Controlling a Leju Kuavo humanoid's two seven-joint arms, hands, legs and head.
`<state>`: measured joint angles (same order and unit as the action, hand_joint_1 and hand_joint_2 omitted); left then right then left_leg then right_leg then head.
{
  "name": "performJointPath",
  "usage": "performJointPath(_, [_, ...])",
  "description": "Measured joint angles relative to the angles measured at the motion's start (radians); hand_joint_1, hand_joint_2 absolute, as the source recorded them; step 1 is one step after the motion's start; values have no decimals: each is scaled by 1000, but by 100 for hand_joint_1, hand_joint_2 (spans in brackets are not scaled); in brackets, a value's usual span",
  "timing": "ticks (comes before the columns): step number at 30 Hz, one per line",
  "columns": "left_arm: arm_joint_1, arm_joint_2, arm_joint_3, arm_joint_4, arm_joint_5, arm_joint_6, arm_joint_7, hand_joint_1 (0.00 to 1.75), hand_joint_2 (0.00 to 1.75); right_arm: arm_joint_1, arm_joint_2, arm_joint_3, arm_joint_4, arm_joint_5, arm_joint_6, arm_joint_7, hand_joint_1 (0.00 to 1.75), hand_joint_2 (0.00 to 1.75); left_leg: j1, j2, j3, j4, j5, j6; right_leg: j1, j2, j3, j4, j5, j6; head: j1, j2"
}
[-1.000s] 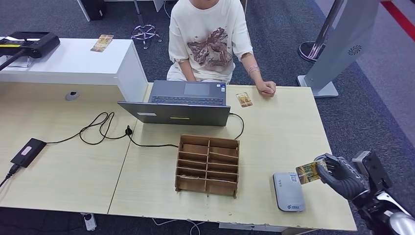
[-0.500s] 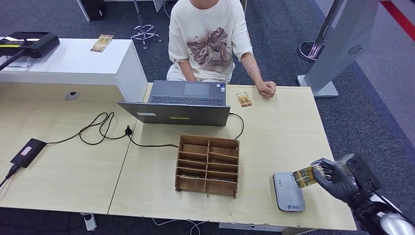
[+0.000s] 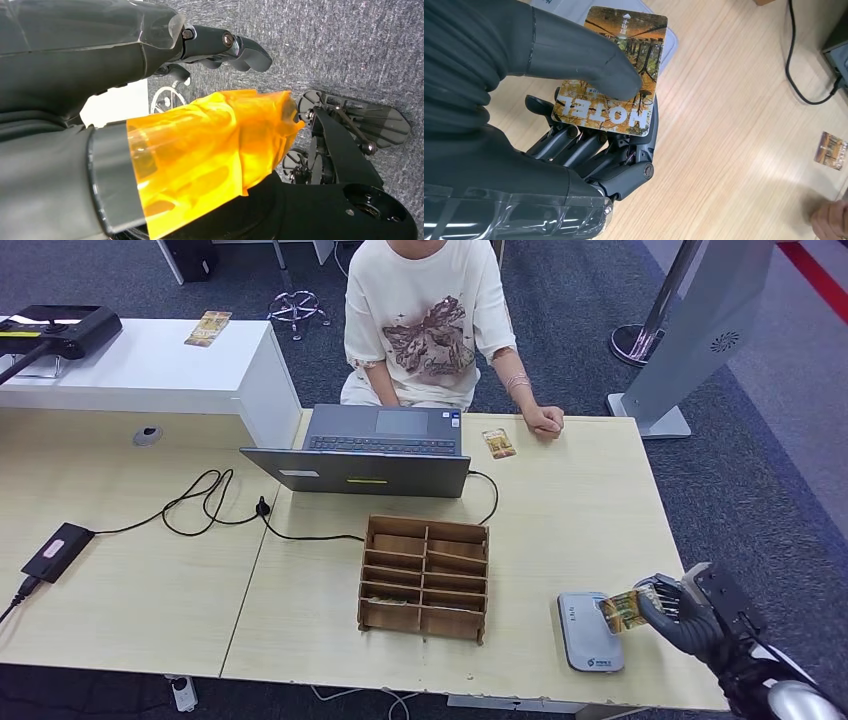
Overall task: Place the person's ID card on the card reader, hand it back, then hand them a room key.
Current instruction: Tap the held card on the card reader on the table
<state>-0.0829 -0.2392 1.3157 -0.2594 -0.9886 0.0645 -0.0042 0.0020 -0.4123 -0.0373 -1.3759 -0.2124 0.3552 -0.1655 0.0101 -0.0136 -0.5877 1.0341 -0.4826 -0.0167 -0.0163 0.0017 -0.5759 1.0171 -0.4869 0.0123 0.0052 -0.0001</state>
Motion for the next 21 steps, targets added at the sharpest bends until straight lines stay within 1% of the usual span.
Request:
performJointPath(10, [0,0,0,0,0,0,0,0,0,-6,23,5,24,37,-4,-8,175,175,0,0,0,0,0,0,0,0,0,0,0,0,0,0])
performJointPath(21, [-1,0,0,0,0,0,0,0,0,-7,31,26,32,55,-3,-5,175,175,0,0,0,0,0,0,0,0,0,0,0,0,0,0])
